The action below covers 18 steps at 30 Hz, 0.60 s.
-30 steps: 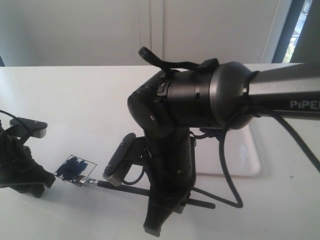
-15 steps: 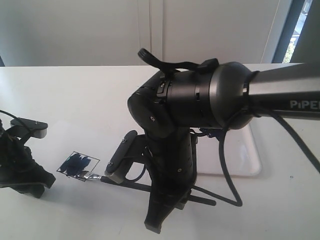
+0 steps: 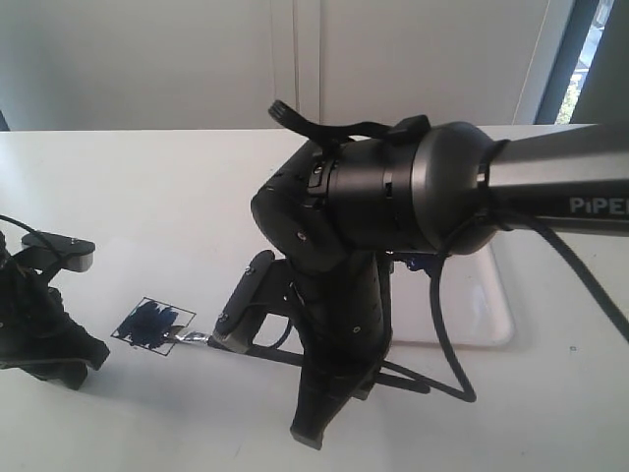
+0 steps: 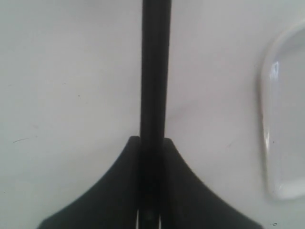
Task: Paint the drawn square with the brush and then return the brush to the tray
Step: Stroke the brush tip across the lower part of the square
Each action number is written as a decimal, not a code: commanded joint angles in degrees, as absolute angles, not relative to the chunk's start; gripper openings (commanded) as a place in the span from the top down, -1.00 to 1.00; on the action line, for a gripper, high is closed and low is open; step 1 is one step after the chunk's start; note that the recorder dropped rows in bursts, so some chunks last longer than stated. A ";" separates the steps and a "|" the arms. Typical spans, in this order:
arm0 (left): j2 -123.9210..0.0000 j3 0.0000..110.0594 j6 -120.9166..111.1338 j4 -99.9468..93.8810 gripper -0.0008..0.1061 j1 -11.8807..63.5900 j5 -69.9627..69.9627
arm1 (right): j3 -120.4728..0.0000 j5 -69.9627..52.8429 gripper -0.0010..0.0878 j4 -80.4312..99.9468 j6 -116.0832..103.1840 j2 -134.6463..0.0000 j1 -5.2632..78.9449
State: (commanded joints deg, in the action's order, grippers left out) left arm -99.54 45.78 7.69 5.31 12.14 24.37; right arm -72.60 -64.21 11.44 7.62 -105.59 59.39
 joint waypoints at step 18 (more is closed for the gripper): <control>-99.54 45.78 7.69 5.53 0.11 12.14 24.37 | -72.60 -65.18 0.98 13.62 6.10 -105.59 59.27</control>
